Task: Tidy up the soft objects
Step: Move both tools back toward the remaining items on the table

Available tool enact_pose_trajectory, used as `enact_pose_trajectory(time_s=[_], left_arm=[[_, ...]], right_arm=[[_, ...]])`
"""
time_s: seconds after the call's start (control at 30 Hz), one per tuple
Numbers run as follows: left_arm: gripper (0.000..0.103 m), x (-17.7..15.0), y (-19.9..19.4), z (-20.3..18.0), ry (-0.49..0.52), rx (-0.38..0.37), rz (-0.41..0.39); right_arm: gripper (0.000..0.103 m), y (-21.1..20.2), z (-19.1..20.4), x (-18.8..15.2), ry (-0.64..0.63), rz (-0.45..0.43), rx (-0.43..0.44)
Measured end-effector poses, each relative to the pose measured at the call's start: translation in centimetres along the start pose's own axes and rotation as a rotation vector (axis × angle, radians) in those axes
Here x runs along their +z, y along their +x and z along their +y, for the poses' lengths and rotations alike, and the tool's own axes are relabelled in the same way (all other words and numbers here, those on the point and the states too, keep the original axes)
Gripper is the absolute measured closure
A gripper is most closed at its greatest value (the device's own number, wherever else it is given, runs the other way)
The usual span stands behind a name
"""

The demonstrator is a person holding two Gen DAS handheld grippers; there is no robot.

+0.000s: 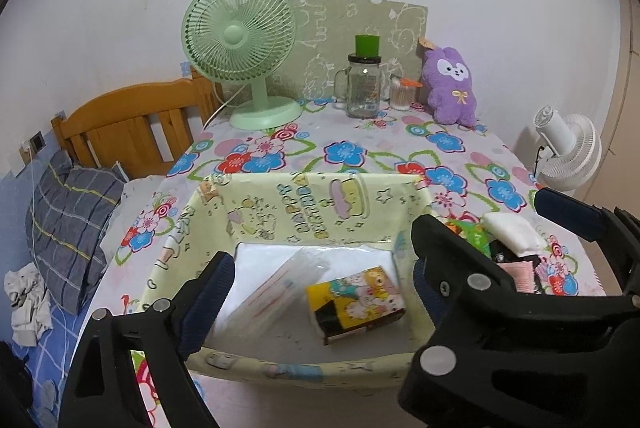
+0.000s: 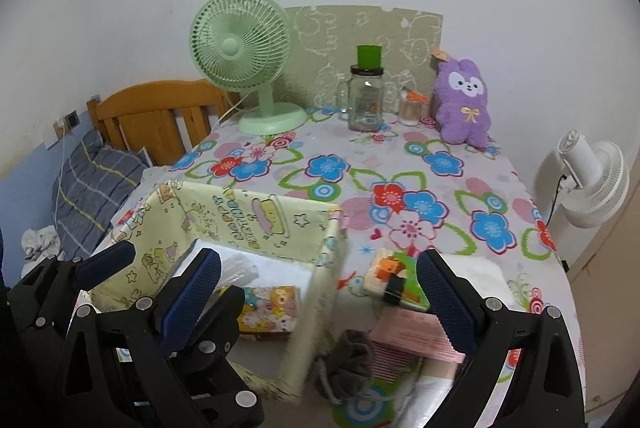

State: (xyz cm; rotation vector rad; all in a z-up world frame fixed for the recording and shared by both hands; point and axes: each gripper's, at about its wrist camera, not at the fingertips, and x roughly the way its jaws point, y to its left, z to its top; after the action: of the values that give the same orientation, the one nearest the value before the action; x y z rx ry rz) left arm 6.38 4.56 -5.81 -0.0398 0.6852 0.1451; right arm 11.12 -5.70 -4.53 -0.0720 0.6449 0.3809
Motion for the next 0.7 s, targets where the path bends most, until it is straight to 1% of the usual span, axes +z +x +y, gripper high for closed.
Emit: enact_pose_trajectory(time_s=[0.37, 0.7], left_arm=[[0.011, 0.0, -1.1, -3.5, 0.019, -0.034, -0.017], [0.011, -0.1, -1.6, -6.3, 0.039, -0.063, -0.039]], right_arm=[[0.003, -2.3, -3.3, -0.8, 0.038, -0.033, -0.032], [0.003, -4.1, -6.1, -1.5, 0.068, -0.052, -0.077]])
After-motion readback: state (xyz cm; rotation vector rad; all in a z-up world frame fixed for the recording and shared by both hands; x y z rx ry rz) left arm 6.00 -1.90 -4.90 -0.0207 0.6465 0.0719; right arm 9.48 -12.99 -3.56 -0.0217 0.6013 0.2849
